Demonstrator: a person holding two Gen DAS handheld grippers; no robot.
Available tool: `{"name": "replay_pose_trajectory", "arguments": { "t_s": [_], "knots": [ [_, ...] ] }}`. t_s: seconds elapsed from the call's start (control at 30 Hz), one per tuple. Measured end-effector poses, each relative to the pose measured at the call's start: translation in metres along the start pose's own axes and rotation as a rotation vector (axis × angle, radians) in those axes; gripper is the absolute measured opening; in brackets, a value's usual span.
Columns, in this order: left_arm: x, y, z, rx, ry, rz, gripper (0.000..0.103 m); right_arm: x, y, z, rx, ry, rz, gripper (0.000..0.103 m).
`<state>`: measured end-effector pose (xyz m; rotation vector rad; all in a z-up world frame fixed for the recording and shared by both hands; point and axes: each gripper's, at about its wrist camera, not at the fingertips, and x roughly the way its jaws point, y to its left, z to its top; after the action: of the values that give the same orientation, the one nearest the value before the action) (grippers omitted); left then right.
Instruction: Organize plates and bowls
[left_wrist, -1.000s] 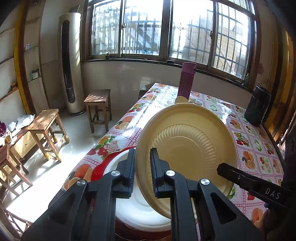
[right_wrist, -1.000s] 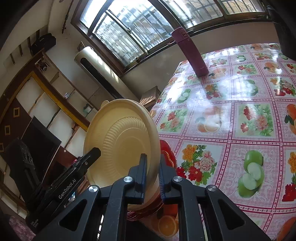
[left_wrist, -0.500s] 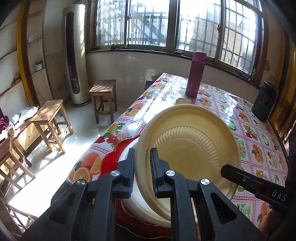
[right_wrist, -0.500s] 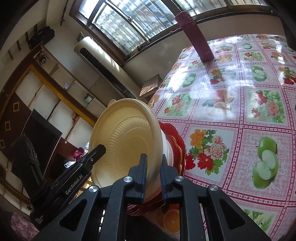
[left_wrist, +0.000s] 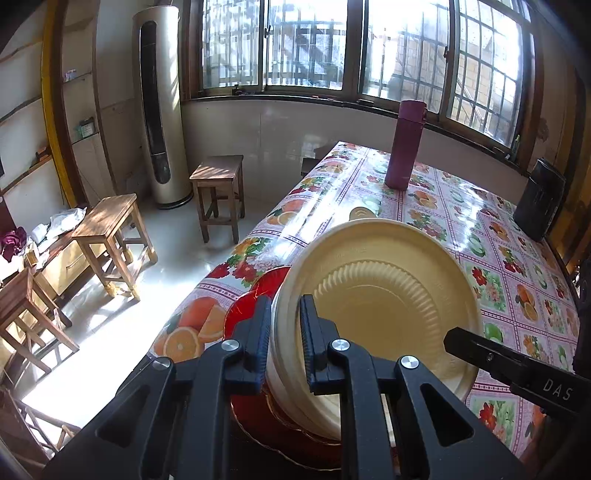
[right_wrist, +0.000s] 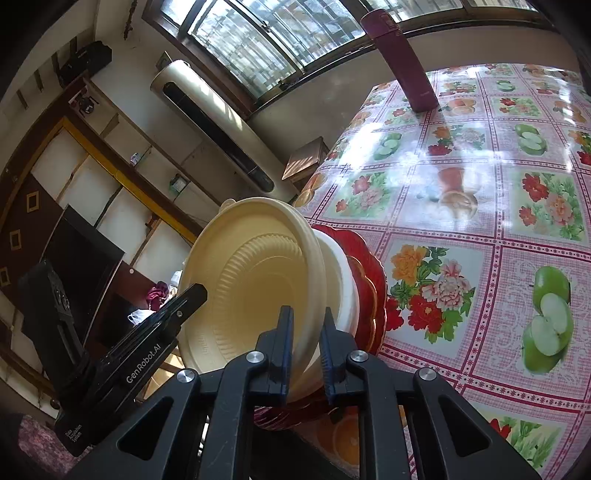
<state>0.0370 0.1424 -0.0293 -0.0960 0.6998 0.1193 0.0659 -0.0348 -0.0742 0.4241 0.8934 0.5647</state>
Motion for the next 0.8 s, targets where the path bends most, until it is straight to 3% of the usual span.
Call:
{"name": "replay_pose_trajectory", "arguments": {
  "t_s": [0.1, 0.13, 0.2, 0.27, 0.33, 0.4, 0.47, 0.5, 0.8],
  "knots": [
    [0.001, 0.003, -0.001, -0.009, 0.007, -0.005, 0.017, 0.002, 0.002, 0.000, -0.018, -0.001, -0.017, 0.017],
    [0.000, 0.004, -0.002, -0.011, 0.004, 0.003, 0.022, 0.002, 0.003, 0.000, -0.027, -0.001, -0.024, 0.017],
    [-0.003, 0.006, -0.003, -0.011, -0.014, 0.029, 0.037, 0.002, 0.005, -0.001, -0.050, -0.008, -0.047, 0.018],
    [-0.010, 0.009, -0.003, -0.012, -0.051, 0.060, 0.067, 0.001, 0.009, -0.001, -0.081, -0.022, -0.080, 0.019],
    [-0.018, 0.014, -0.002, -0.013, -0.102, 0.103, 0.076, -0.001, 0.011, -0.001, -0.099, -0.027, -0.085, 0.026],
    [-0.027, 0.016, -0.001, -0.010, -0.150, 0.138, 0.077, -0.005, 0.015, -0.001, -0.125, -0.046, -0.111, 0.044],
    [-0.033, 0.019, 0.000, -0.007, -0.185, 0.164, 0.085, -0.013, 0.016, -0.001, -0.143, -0.080, -0.120, 0.060],
    [-0.034, 0.020, 0.000, -0.008, -0.197, 0.171, 0.085, -0.016, 0.017, 0.000, -0.152, -0.095, -0.114, 0.063],
    [-0.036, 0.008, -0.002, 0.017, -0.206, 0.106, 0.085, -0.040, 0.009, -0.005, -0.175, -0.184, -0.068, 0.072]
  ]
}}
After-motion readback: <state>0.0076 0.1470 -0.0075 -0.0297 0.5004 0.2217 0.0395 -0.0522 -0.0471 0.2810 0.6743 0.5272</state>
